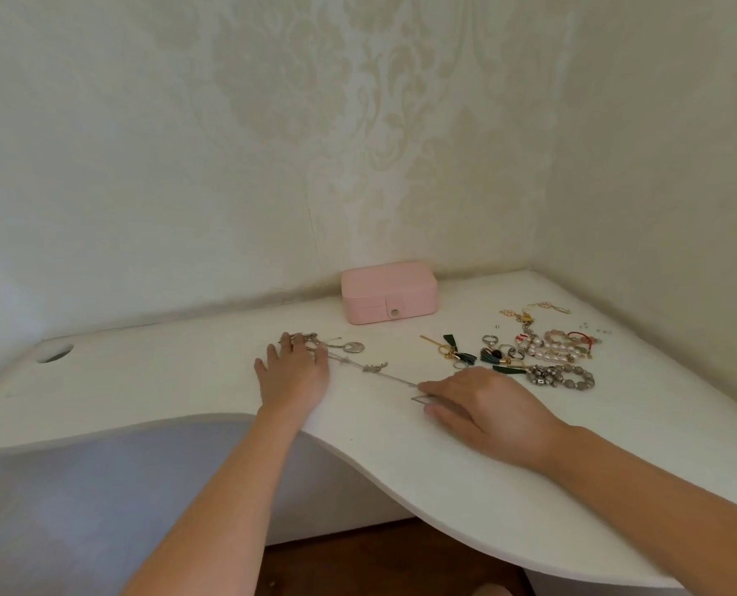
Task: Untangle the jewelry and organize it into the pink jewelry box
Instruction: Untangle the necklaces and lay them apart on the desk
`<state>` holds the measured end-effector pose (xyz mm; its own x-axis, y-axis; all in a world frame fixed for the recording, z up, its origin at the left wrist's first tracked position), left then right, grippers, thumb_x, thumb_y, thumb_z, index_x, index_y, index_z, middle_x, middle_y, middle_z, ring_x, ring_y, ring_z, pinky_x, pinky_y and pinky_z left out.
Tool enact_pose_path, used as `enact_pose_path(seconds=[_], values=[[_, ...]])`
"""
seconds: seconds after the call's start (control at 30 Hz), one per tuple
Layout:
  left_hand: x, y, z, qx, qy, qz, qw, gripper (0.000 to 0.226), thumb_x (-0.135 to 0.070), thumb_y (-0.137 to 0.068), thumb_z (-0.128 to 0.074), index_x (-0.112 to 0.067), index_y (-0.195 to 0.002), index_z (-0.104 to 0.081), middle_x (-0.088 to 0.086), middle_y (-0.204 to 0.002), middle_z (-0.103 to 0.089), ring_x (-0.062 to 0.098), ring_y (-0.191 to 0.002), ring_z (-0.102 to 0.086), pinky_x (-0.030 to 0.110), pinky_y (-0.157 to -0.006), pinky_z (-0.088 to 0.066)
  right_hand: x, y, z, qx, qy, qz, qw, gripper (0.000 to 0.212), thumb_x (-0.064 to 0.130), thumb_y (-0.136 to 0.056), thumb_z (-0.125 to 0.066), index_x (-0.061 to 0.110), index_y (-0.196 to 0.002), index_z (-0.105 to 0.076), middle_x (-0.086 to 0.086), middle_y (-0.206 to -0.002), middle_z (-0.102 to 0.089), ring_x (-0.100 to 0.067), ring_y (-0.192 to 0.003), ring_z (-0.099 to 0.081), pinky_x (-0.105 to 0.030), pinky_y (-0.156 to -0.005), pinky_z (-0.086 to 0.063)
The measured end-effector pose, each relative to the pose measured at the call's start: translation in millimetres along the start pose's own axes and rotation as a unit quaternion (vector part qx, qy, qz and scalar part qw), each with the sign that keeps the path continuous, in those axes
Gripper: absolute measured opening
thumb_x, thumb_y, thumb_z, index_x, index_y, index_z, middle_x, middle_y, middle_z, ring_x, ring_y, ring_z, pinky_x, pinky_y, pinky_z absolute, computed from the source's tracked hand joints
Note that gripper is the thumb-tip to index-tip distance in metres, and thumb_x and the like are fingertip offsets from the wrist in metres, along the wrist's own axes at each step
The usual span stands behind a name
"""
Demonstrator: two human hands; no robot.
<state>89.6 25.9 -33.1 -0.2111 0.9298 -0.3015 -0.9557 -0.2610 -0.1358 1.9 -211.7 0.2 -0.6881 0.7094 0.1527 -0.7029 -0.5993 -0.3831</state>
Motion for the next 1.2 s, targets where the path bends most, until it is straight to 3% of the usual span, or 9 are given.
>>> enact_pose_path(seconds=[0.13,0.3,0.4,0.47,0.57,0.7,0.87,1.0,1.2], values=[[9.7,-5.3,3.0,-0.018,0.003,0.028,0.999,0.060,-0.044,-0.099,-0.025,-0.006,-0.146,-0.026,0.012,-0.156,-0.018,0.033,-0.142,-0.017,0.049,-0.114,-0.013,-10.2,-5.1,10.6,-0.076,0.054,-0.008,0.996,0.062,0.048,-0.100,-0.020,0.017,-0.078,-0.069,0.003,-0.054,-0.059,-0.019,-0.052,-0.051,-0.030,-0.070,-0.048],[11.0,-1.8,7.6,-0.025,0.018,0.062,0.998,0.065,-0.042,-0.098,-0.030,-0.002,-0.148,-0.016,0.019,-0.157,-0.010,0.036,-0.144,-0.008,0.047,-0.117,-0.007,-18.4,-14.8,20.1,-0.150,0.080,-0.060,0.984,0.052,0.044,-0.094,-0.034,0.018,-0.067,-0.070,0.003,-0.045,-0.052,-0.019,-0.046,-0.050,-0.028,-0.050,-0.047],[-25.5,13.2,10.5,-0.038,0.010,-0.125,0.991,0.062,-0.039,-0.101,-0.028,-0.008,-0.151,-0.008,0.011,-0.159,0.001,0.026,-0.147,0.002,0.040,-0.117,0.000,-11.9,-32.8,10.6,-0.118,0.037,-0.047,0.991,0.046,0.040,-0.092,-0.036,0.015,-0.076,-0.071,0.003,-0.058,-0.064,-0.019,-0.052,-0.057,-0.029,-0.052,-0.049],[-49.9,36.2,6.5,0.016,0.057,-0.248,0.967,0.057,-0.038,-0.102,-0.027,-0.018,-0.152,-0.007,-0.003,-0.159,0.002,0.013,-0.146,0.005,0.029,-0.117,0.003,-9.6,-47.5,0.2,-0.078,0.007,-0.043,0.996,0.042,0.039,-0.092,-0.038,0.015,-0.078,-0.070,0.003,-0.065,-0.067,-0.019,-0.056,-0.058,-0.034,-0.057,-0.050],[-58.4,55.4,3.6,0.065,0.073,-0.299,0.949,0.054,-0.041,-0.101,-0.025,-0.029,-0.151,-0.009,-0.014,-0.158,0.001,0.001,-0.144,0.006,0.020,-0.113,0.004,-11.7,-67.7,-8.5,-0.049,-0.052,-0.063,0.995,0.031,0.036,-0.090,-0.048,0.018,-0.085,-0.073,0.004,-0.072,-0.071,-0.017,-0.065,-0.063,-0.035,-0.068,-0.051],[-53.1,49.2,-8.8,0.101,-0.001,-0.254,0.962,0.058,-0.049,-0.099,-0.022,-0.028,-0.151,-0.007,-0.011,-0.159,0.000,0.004,-0.145,0.005,0.024,-0.116,0.002,-27.0,-83.0,-13.0,-0.014,-0.144,-0.127,0.981,0.016,0.024,-0.088,-0.061,0.022,-0.097,-0.074,0.007,-0.090,-0.073,-0.006,-0.086,-0.065,-0.022,-0.084,-0.047],[-43.2,37.0,-12.0,0.084,-0.016,-0.170,0.982,0.067,-0.056,-0.096,-0.022,-0.023,-0.152,-0.004,-0.005,-0.159,0.005,0.012,-0.146,0.005,0.029,-0.118,0.001,-35.7,-70.7,-22.1,0.053,-0.167,-0.116,0.978,0.029,0.017,-0.091,-0.058,0.022,-0.118,-0.065,0.010,-0.117,-0.066,0.002,-0.104,-0.057,0.002,-0.085,-0.035],[-37.8,35.4,-7.4,0.059,0.008,-0.125,0.990,0.070,-0.056,-0.096,-0.025,-0.020,-0.152,-0.004,-0.003,-0.160,0.004,0.013,-0.147,0.002,0.030,-0.118,-0.001,-27.3,-68.8,-21.3,0.049,-0.164,-0.079,0.982,0.027,0.010,-0.091,-0.056,0.020,-0.114,-0.068,0.004,-0.114,-0.069,-0.007,-0.106,-0.061,-0.016,-0.094,-0.043],[-37.6,43.1,9.3,-0.005,0.069,-0.134,0.989,0.060,-0.038,-0.099,-0.035,-0.019,-0.151,-0.013,-0.005,-0.159,-0.004,0.010,-0.146,-0.004,0.027,-0.118,-0.003,-13.9,-69.5,-29.8,0.098,-0.154,-0.034,0.983,0.038,-0.002,-0.090,-0.050,0.021,-0.114,-0.069,0.005,-0.121,-0.065,-0.004,-0.117,-0.056,-0.020,-0.105,-0.038]])
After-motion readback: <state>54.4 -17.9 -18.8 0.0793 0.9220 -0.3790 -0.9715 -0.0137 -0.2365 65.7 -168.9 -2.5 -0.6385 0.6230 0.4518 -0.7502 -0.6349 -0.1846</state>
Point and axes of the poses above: each hand's wrist, its own y-axis away from the middle knuckle, its own z-axis out of the back of the hand, x = y × z, the point moved 8 cm from there along -y, towards the middle knuckle
